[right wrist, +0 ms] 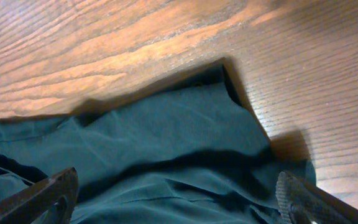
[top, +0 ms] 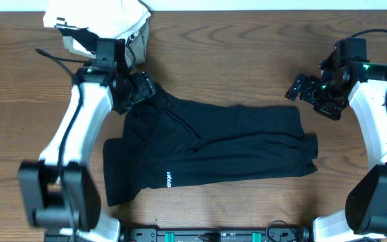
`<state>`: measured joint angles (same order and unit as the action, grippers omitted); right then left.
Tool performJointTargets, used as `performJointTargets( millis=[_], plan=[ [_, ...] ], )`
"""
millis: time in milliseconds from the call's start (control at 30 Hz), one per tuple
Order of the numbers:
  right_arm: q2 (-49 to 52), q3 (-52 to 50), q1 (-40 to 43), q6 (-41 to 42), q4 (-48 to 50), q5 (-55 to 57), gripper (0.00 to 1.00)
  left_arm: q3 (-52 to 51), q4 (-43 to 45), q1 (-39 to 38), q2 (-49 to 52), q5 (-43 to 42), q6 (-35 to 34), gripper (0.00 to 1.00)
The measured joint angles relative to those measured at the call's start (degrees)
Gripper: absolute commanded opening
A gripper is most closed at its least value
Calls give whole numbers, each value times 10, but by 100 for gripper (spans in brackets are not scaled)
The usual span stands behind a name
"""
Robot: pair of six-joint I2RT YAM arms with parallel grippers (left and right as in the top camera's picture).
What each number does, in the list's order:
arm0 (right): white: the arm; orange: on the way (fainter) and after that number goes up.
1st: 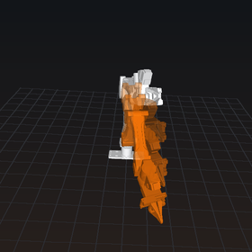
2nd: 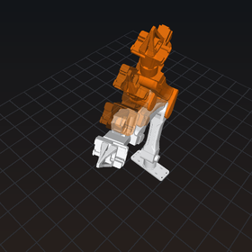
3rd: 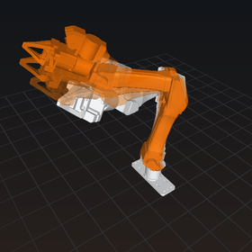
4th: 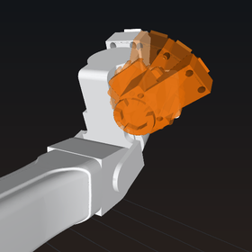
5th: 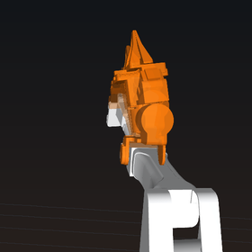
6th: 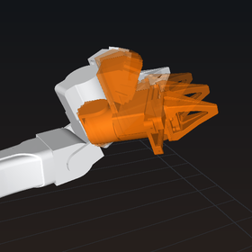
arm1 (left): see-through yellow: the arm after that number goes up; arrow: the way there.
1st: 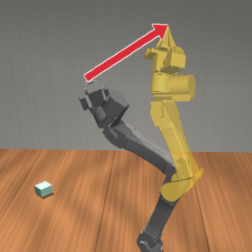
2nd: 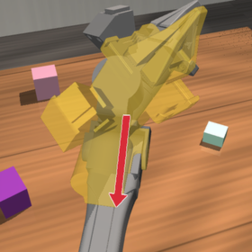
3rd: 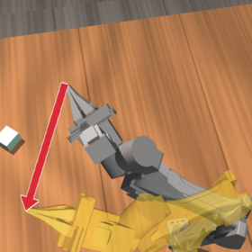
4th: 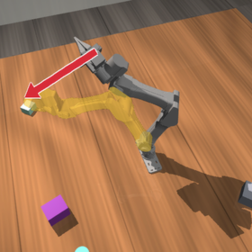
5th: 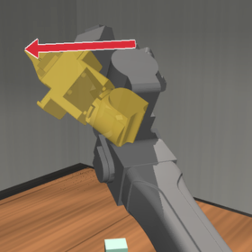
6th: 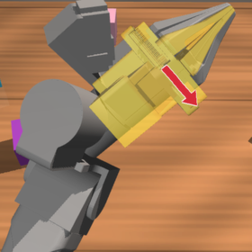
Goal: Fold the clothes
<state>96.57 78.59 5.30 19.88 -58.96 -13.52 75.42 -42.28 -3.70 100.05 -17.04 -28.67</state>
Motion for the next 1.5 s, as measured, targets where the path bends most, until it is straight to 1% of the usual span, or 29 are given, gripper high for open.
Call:
performJointTargets(
  millis=[167,467,633,833,1067,1500],
  plan=[
    [0,0,-2,0,-4,-1,99,3,30,20,64,-19,-39,77],
    [0,0,-33,0,-5,-2,99,7,73,25,76,-29,-86,78],
    [0,0,-59,8,-4,6,99,8,77,25,76,-32,-101,77],
    [0,0,-65,31,-2,47,99,9,68,25,79,-34,-110,77],
    [0,0,-65,38,3,61,99,11,83,25,119,-34,-123,77],
    [0,0,-66,38,-1,67,99,11,151,25,151,-36,-153,77]
  ],
)
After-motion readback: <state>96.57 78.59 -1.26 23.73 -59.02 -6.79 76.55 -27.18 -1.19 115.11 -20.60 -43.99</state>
